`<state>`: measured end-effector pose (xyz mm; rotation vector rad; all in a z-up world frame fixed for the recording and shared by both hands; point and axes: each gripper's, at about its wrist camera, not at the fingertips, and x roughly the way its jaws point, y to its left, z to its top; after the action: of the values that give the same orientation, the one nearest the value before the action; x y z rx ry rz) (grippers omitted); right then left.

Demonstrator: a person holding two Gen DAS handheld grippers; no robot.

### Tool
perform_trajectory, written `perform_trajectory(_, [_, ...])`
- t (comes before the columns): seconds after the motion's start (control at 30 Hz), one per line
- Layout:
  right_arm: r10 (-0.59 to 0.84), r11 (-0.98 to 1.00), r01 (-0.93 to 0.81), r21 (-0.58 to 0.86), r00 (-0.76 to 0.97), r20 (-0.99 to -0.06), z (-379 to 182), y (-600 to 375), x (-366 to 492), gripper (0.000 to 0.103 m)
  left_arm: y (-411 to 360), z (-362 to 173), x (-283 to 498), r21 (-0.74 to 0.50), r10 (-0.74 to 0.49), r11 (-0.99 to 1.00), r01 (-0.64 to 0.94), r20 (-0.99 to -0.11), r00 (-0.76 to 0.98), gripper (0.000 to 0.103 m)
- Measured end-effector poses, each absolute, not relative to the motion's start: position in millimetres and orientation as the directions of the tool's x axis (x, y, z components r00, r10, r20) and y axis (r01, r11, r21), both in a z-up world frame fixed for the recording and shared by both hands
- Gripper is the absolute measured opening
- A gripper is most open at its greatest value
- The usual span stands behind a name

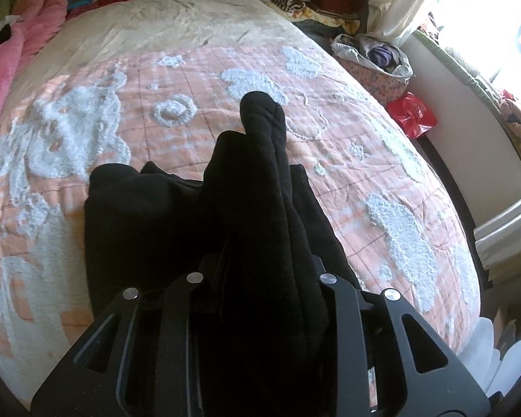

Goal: Fold small clothes
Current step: 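Fold the lifted side over onto the shirt with both tools, pinching it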

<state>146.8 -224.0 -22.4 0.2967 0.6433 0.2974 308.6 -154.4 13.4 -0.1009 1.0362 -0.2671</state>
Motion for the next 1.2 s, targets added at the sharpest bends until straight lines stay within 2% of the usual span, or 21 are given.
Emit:
perform_trajectory(0.5, [0.410, 0.877, -0.151, 0.456, 0.730, -0.547, -34, -243, 159, 0.014, -168, -5, 326, -0.227, -0.276, 0.960, 0.162, -0.853, 0.444, 0.029])
perform_trajectory(0.87, [0.459, 0.839, -0.126, 0.530, 0.686, -0.564, -40, -261, 171, 0.023, -179, -14, 336, -0.214, -0.269, 0.961, 0.174, -0.869, 0.415, 0.037])
perform_trajectory(1.2, [0.504, 0.799, -0.097, 0.594, 0.648, -0.571, -44, -274, 176, 0.028, -188, -19, 341, -0.190, -0.248, 0.966, 0.176, -0.877, 0.412, 0.044])
